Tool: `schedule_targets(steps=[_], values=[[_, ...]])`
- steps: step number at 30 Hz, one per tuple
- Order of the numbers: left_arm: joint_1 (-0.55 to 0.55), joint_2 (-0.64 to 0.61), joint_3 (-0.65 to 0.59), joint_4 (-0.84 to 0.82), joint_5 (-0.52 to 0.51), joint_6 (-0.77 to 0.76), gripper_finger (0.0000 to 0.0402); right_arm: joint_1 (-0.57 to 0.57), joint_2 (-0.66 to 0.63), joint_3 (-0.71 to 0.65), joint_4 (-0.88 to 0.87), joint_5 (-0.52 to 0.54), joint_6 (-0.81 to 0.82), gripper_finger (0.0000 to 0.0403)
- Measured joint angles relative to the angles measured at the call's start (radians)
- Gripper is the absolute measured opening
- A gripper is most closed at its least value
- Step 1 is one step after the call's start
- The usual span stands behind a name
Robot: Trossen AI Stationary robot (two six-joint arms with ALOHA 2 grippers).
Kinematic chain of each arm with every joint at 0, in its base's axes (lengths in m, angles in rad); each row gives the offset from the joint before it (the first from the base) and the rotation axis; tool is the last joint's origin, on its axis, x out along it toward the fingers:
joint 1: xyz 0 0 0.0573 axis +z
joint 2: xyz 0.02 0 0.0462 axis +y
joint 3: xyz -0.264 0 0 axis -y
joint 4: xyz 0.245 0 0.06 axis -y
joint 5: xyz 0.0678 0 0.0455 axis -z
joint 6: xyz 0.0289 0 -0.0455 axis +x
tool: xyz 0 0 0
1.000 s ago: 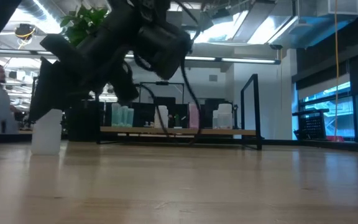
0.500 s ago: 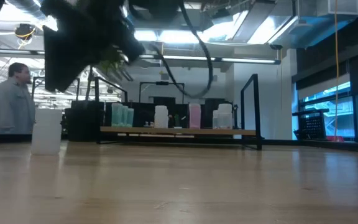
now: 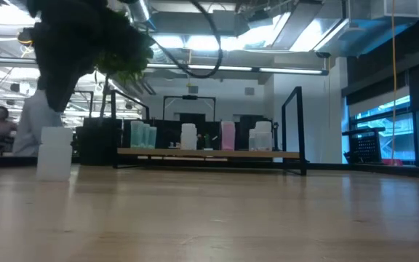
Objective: Pick and place medicine bottles onto shelf by color
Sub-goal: Put the white medicine bottle on the shelf aligned with the other white medicine bottle
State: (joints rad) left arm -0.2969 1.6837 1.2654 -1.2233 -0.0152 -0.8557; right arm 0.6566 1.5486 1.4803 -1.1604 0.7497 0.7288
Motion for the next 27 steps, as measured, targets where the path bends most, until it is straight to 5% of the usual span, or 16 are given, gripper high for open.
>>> schedule_targets(steps=[12,27], values=[[-0.001,-0.010,-0.099,0.083,-0.033,0.026,0.0336,0.000,0.000,0.000,0.014,-0.048,-0.001,0.0232],[-0.004,-0.009,-0.175,0.200,-0.080,0.023,0.0323,0.000,0.000,0.000,0.020,-0.047,-0.002,0.0232]])
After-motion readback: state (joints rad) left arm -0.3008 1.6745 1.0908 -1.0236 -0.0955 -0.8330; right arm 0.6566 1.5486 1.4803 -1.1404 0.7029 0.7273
